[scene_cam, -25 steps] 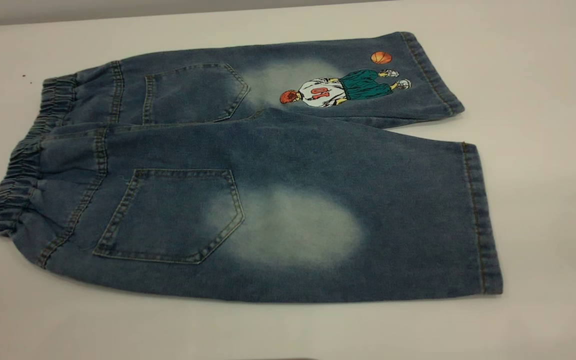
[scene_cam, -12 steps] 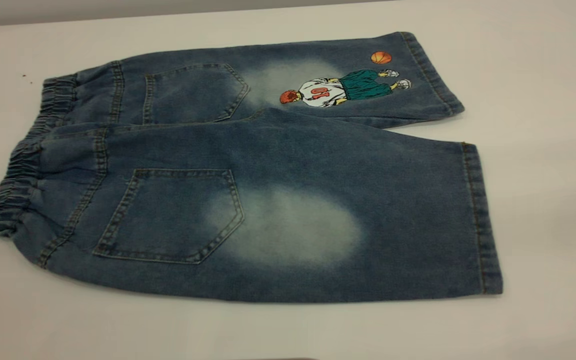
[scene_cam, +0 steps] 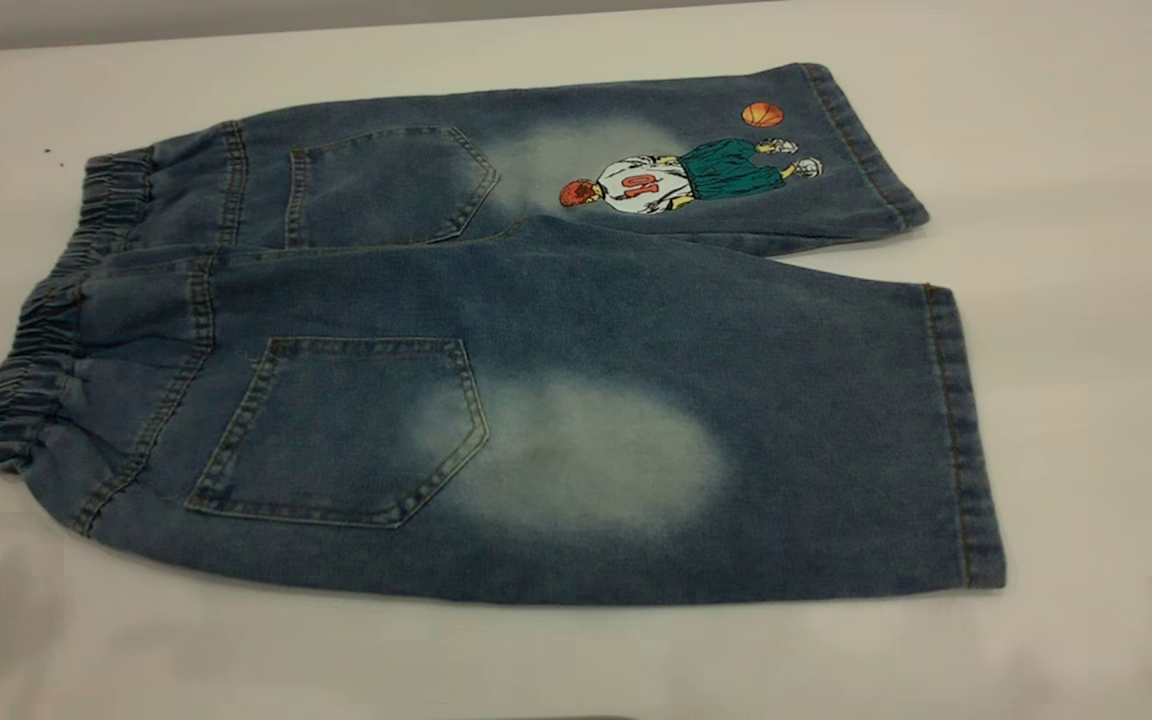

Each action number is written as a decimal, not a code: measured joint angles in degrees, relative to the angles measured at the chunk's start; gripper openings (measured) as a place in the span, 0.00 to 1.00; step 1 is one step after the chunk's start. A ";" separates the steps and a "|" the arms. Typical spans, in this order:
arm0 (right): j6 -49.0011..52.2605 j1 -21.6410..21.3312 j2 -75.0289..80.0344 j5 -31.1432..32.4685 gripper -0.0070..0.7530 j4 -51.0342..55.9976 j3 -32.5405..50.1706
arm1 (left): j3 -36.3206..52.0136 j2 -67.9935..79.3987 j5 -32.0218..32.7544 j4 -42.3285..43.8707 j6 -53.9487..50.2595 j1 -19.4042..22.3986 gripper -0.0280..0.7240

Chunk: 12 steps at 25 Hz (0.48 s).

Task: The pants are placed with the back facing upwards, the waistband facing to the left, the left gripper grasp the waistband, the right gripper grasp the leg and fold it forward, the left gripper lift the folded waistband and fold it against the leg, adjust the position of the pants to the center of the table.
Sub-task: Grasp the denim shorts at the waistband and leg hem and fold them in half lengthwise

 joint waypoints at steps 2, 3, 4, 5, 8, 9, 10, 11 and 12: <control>-2.09 0.00 5.01 -2.51 0.63 2.90 0.00 | 0.00 6.13 -3.39 0.42 -0.48 0.00 0.79; -3.13 0.00 6.88 -3.74 0.63 4.04 0.00 | 0.00 9.32 -5.16 0.71 -0.99 0.00 0.79; -3.86 0.00 8.91 -4.92 0.63 5.38 0.00 | 0.00 12.39 -6.78 1.32 -1.92 0.00 0.79; -4.78 0.00 10.65 -5.84 0.63 6.63 0.00 | 0.00 14.91 -8.11 2.39 -3.22 0.05 0.79; -7.39 0.00 14.17 -8.89 0.63 9.69 -0.05 | -0.69 23.90 -12.38 5.71 -7.18 1.41 0.79; -8.15 0.00 14.94 -9.53 0.63 10.62 -0.05 | -1.27 26.36 -13.32 6.24 -8.11 1.85 0.79; -8.80 0.00 15.36 -10.09 0.63 11.29 -0.05 | -1.94 29.23 -14.17 6.66 -8.63 2.15 0.79; -9.23 0.00 15.70 -10.56 0.63 12.03 -0.05 | -2.58 31.93 -14.69 6.81 -8.93 2.31 0.79; -9.48 0.00 15.85 -11.11 0.63 12.65 -0.05 | -3.43 34.03 -14.97 6.88 -8.98 2.31 0.79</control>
